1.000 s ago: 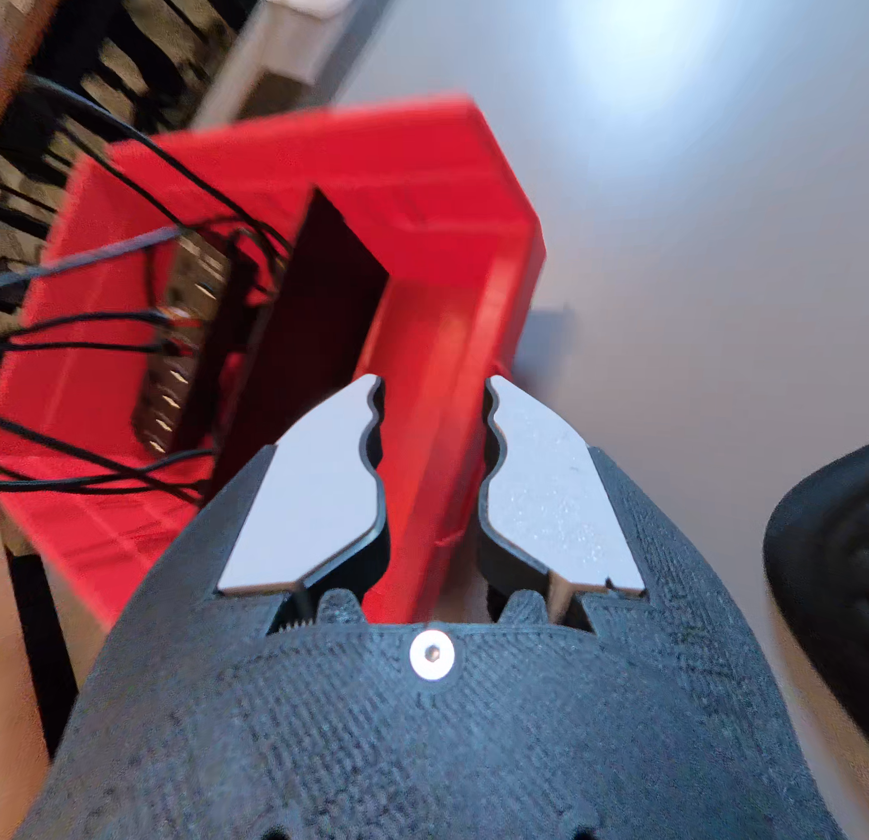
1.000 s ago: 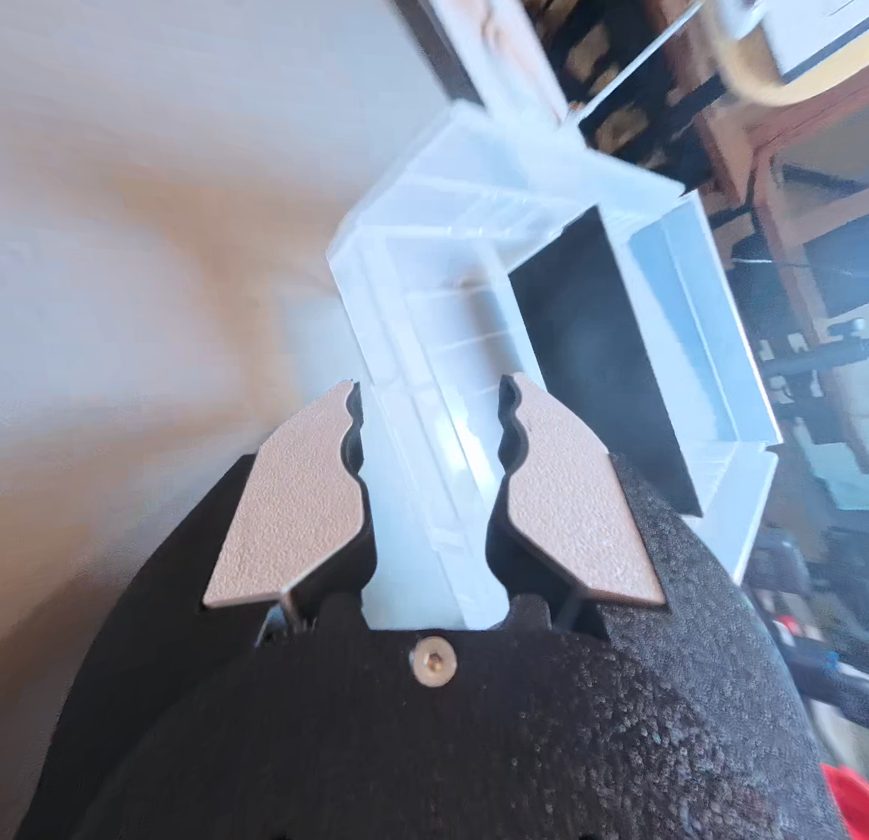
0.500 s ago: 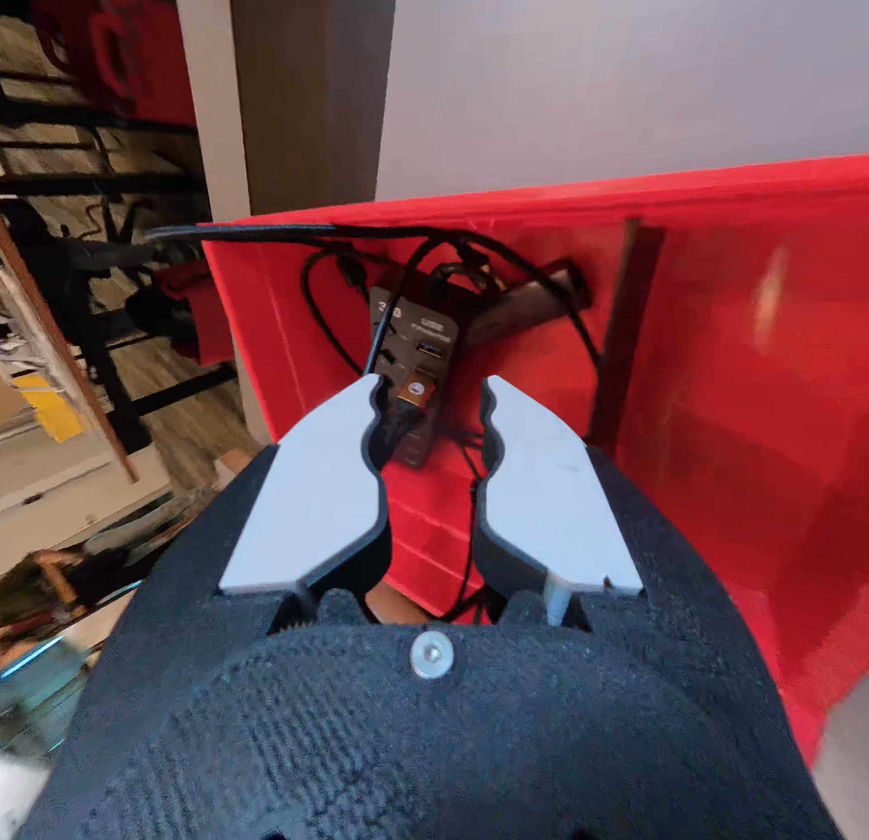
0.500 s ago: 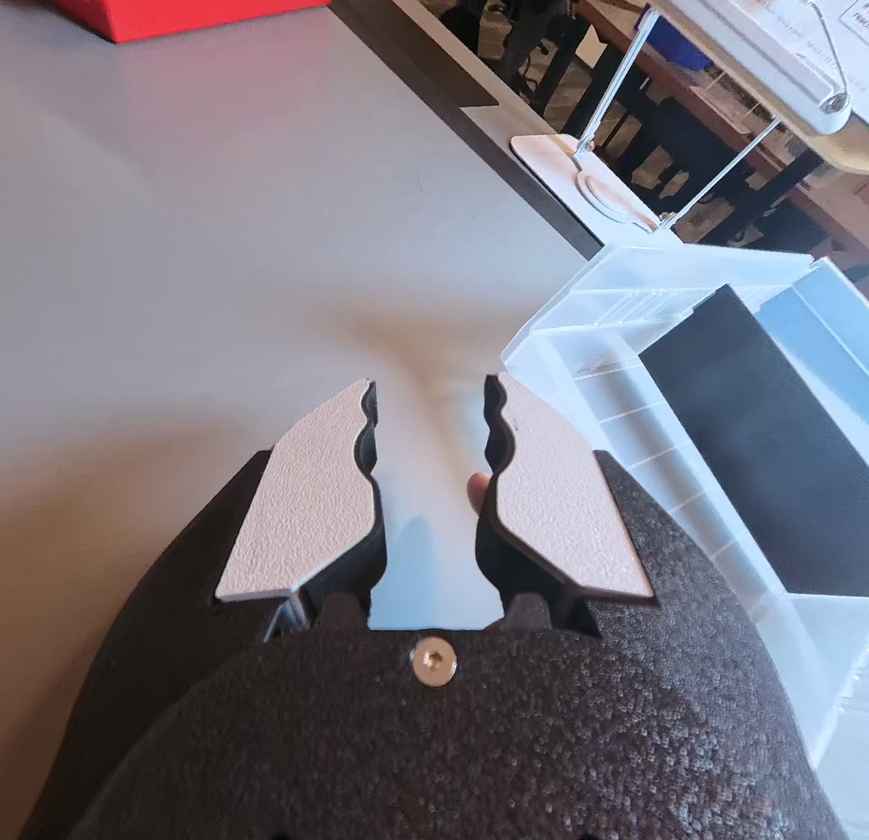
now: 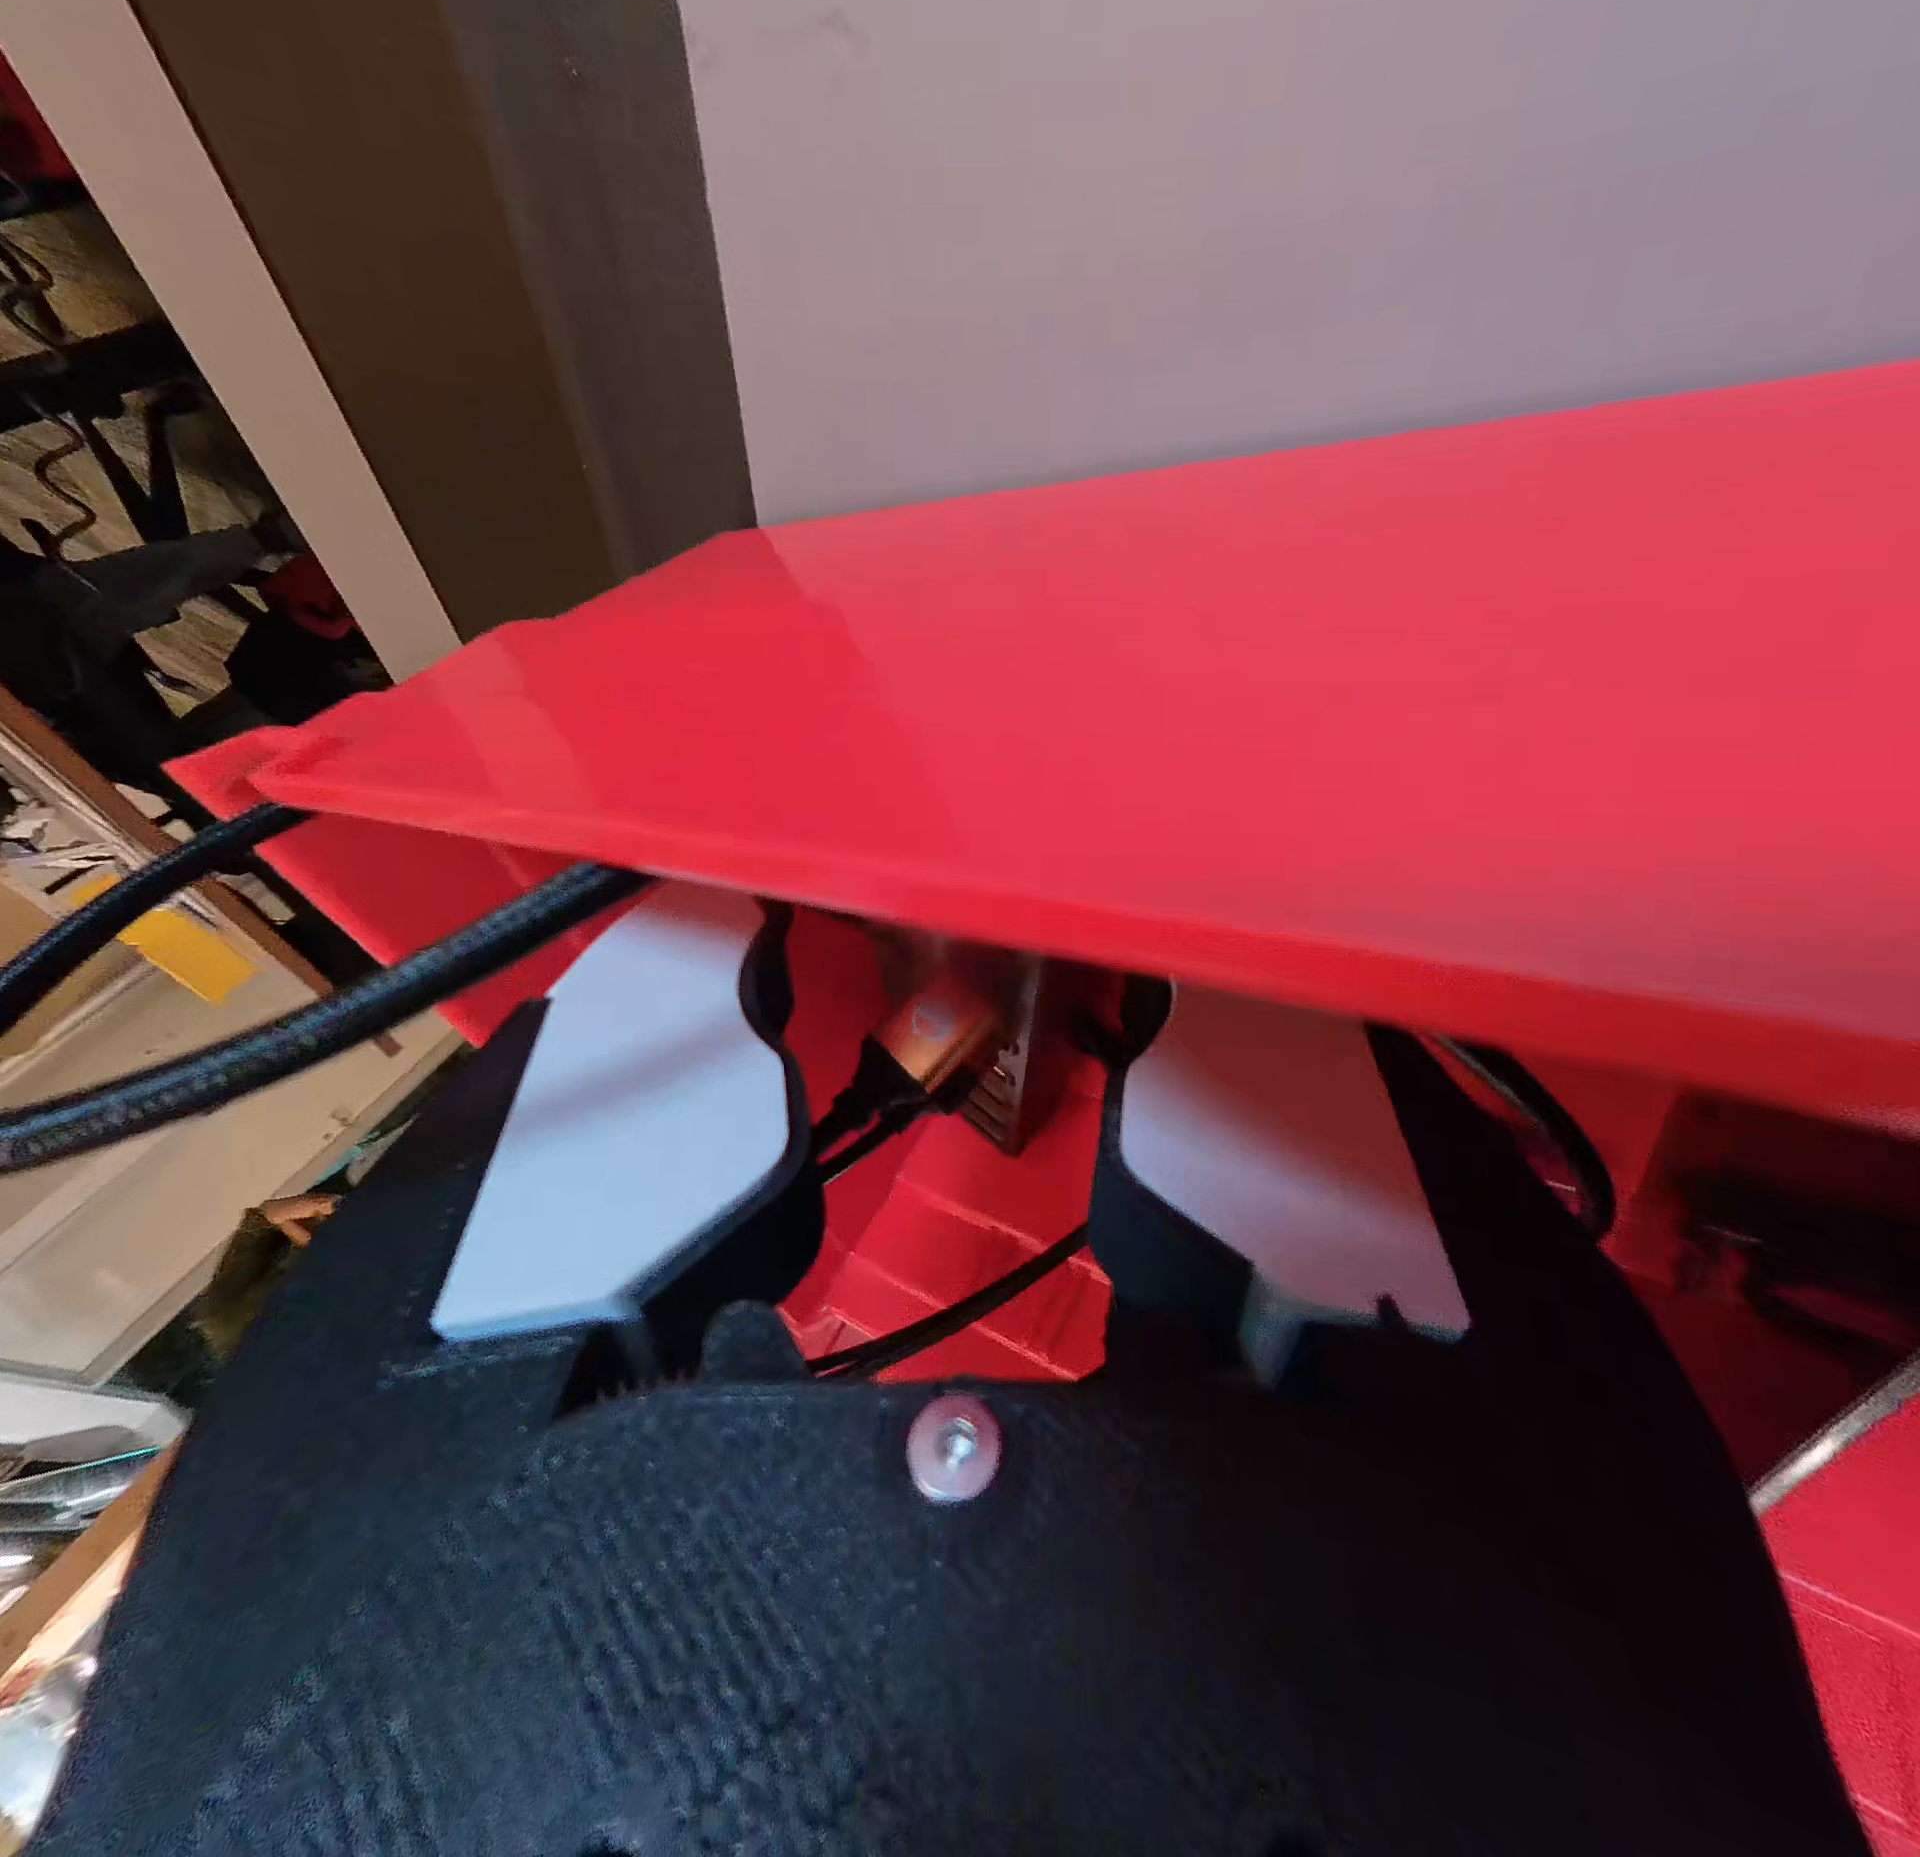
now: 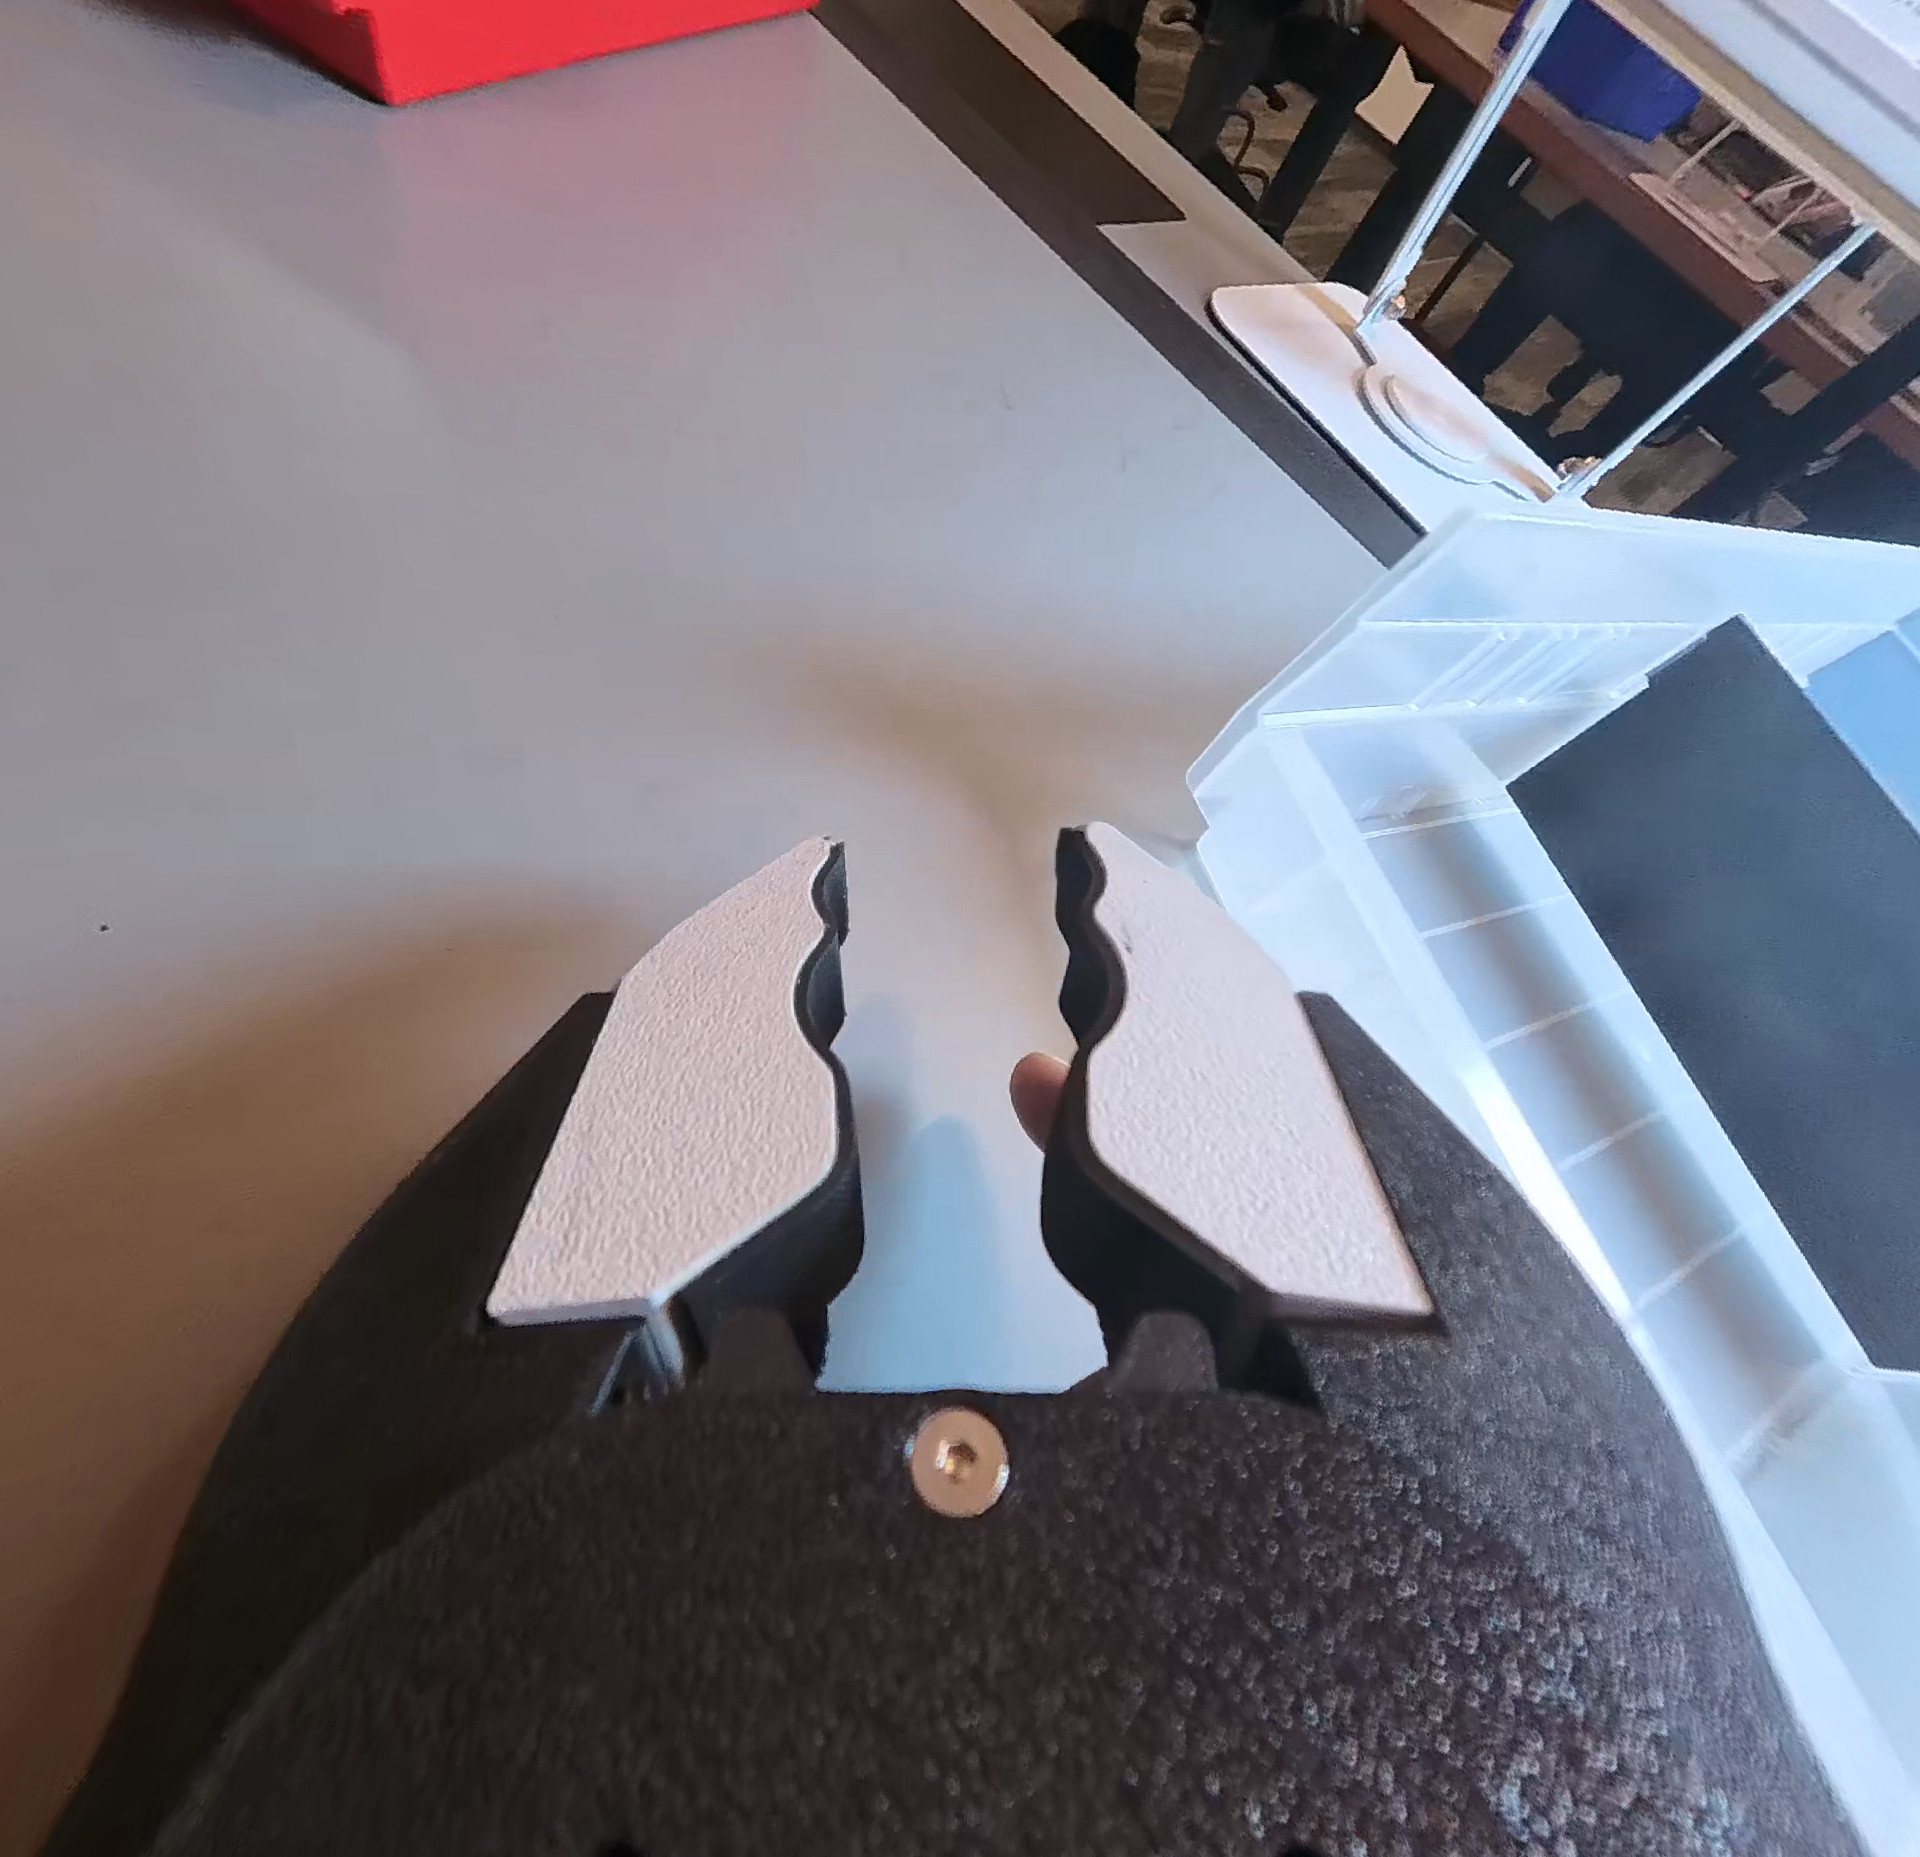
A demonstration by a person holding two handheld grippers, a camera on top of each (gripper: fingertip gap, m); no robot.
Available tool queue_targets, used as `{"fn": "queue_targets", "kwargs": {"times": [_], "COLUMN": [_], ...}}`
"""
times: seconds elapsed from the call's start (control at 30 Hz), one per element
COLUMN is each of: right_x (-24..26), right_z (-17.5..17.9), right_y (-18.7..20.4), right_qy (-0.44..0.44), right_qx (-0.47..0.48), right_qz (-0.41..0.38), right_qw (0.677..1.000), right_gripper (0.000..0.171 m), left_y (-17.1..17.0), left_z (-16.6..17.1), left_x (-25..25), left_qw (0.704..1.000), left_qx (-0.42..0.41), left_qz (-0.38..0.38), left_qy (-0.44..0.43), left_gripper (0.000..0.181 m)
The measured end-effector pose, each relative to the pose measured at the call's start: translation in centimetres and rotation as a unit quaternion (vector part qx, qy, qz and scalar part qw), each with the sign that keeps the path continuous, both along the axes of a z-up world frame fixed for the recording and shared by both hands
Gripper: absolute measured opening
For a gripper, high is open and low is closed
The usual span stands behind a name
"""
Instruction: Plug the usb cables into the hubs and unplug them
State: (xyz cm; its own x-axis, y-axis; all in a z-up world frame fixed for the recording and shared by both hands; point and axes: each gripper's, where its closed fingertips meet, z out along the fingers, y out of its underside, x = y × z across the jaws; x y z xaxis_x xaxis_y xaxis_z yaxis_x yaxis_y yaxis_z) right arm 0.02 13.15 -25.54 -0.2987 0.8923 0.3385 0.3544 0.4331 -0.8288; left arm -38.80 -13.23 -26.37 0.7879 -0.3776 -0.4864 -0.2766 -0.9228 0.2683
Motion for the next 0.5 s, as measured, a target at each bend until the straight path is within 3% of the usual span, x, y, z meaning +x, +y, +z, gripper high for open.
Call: {"fn": "queue_targets", "kwargs": {"times": [0.13, 0.17, 0.23, 0.5], "right_x": [0.1, 0.1, 0.1, -0.1], "right_z": [0.2, 0.3, 0.5, 0.9], "right_y": [-0.2, -0.1, -0.2, -0.9], "right_qy": [0.006, 0.008, 0.013, 0.021], "right_qx": [0.004, 0.005, 0.003, 0.001], "right_qz": [0.002, 0.002, 0.001, 0.009], "right_qw": [1.000, 1.000, 1.000, 1.000], "right_gripper": [0.037, 0.036, 0.035, 0.033], "left_y": [-0.2, -0.3, -0.3, -1.5], "left_z": [0.3, 0.7, 2.5, 15.4], "left_x": [0.1, 0.2, 0.7, 3.3], "left_qw": [1.000, 0.999, 0.997, 0.958], "left_qx": [0.016, 0.024, 0.064, 0.280], "left_qz": [-0.007, -0.017, -0.011, 0.003], "left_qy": [0.023, 0.028, 0.031, 0.060], "left_gripper": [0.051, 0.040, 0.041, 0.033]}}
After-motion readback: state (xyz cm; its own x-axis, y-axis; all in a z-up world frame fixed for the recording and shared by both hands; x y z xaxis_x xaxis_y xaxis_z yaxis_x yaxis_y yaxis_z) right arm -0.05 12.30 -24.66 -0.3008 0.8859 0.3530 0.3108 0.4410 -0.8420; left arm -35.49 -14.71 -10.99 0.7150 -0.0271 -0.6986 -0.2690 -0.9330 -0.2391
